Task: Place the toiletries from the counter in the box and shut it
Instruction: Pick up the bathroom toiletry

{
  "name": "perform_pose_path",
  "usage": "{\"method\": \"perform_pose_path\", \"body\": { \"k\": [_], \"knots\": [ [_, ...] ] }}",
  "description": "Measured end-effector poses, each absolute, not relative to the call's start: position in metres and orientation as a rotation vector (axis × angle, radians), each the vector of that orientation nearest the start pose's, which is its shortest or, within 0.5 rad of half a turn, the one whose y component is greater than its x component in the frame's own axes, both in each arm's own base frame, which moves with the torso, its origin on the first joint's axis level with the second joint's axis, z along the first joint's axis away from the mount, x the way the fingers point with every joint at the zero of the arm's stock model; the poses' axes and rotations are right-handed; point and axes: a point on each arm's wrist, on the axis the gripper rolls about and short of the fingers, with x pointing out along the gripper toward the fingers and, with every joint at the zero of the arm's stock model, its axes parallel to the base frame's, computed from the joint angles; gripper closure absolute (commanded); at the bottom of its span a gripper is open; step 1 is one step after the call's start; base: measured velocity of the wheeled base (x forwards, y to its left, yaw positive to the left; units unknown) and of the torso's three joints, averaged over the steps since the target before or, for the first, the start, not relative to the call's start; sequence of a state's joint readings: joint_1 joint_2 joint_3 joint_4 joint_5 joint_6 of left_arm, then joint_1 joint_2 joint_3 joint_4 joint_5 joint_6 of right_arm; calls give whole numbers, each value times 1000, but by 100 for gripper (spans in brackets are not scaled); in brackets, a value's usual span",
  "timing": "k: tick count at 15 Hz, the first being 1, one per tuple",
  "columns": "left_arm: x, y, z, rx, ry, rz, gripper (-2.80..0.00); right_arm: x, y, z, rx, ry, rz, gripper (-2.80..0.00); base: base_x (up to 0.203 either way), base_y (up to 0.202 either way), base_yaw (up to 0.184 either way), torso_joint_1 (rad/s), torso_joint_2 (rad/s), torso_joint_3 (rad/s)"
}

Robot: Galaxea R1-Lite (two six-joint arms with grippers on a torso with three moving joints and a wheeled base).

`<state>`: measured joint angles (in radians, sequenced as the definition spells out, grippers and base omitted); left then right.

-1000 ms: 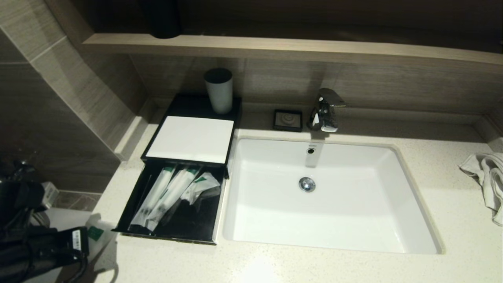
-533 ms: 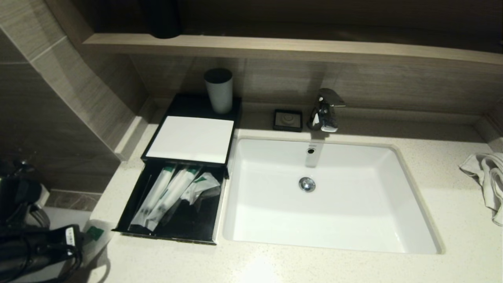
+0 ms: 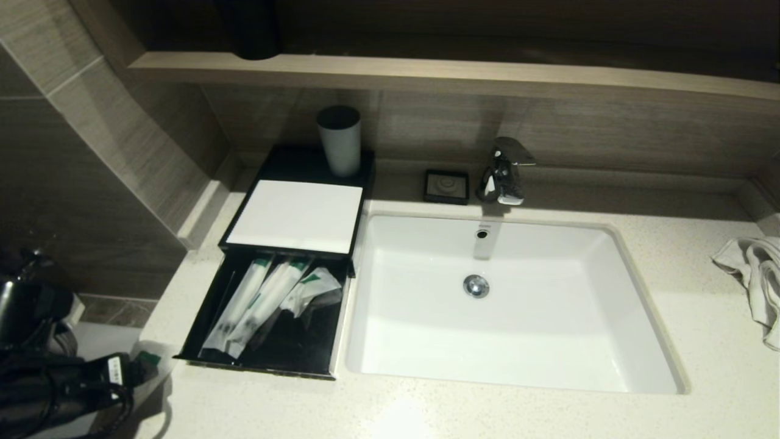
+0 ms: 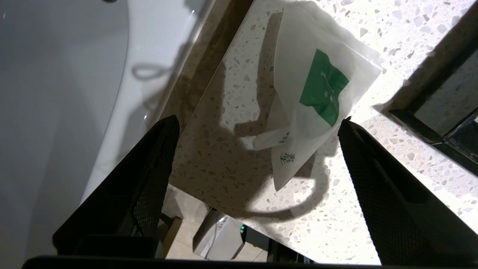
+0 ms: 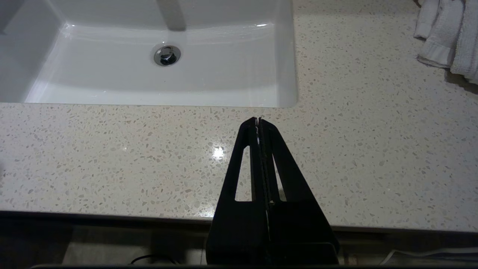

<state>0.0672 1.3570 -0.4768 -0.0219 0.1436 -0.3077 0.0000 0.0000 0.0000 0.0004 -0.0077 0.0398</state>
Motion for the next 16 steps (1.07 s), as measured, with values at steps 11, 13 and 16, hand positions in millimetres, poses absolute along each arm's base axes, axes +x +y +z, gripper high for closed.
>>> {"method": "perform_pose_path", "body": {
  "k": [11, 13, 16],
  "knots": [
    [171, 15, 123, -258, 846, 320, 0, -23, 0, 75, 39, 0, -8, 0, 0, 0, 0, 0, 0, 0],
    [171, 14, 122, -259, 850, 320, 0, -23, 0, 75, 39, 0, -7, 0, 0, 0, 0, 0, 0, 0],
    [171, 14, 122, -258, 853, 321, 0, -23, 0, 75, 40, 0, -8, 0, 0, 0, 0, 0, 0, 0]
  ]
}}
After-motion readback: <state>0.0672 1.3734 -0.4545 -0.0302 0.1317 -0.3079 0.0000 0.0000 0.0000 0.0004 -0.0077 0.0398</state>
